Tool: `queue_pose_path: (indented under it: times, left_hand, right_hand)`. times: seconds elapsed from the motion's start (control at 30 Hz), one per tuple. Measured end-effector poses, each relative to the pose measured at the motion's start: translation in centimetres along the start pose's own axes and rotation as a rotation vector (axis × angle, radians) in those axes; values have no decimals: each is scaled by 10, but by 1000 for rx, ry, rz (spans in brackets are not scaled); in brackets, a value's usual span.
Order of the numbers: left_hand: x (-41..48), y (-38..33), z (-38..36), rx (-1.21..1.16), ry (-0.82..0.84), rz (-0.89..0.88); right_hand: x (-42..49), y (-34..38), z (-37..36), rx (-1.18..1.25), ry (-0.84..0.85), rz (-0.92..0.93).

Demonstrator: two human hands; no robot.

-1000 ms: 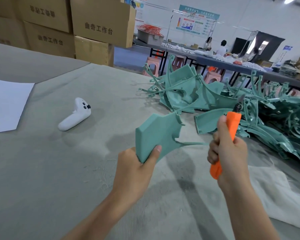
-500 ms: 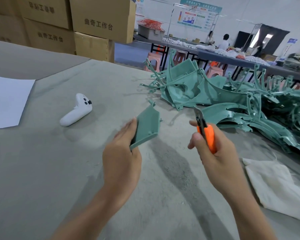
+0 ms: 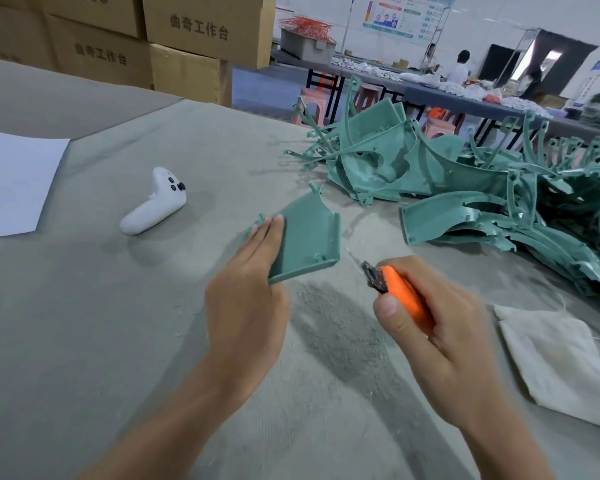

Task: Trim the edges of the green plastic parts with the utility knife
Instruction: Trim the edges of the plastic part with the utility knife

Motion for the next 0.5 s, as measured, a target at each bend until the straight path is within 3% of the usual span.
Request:
queue_pose_path:
  times: [0.5]
  left_hand:
    - [-15, -3, -15, -88, 124, 38]
  right_hand:
    - [0, 1, -4, 75, -53, 24]
Point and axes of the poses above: each hand's wrist, its own x-axis towards the middle knuckle, its own z-axis out of the back of the hand, y = z × x, the point moved 8 cm from there along x, towards the middle knuckle, and after that the axes turned 14 degrees about z, right-handed, at the moved point
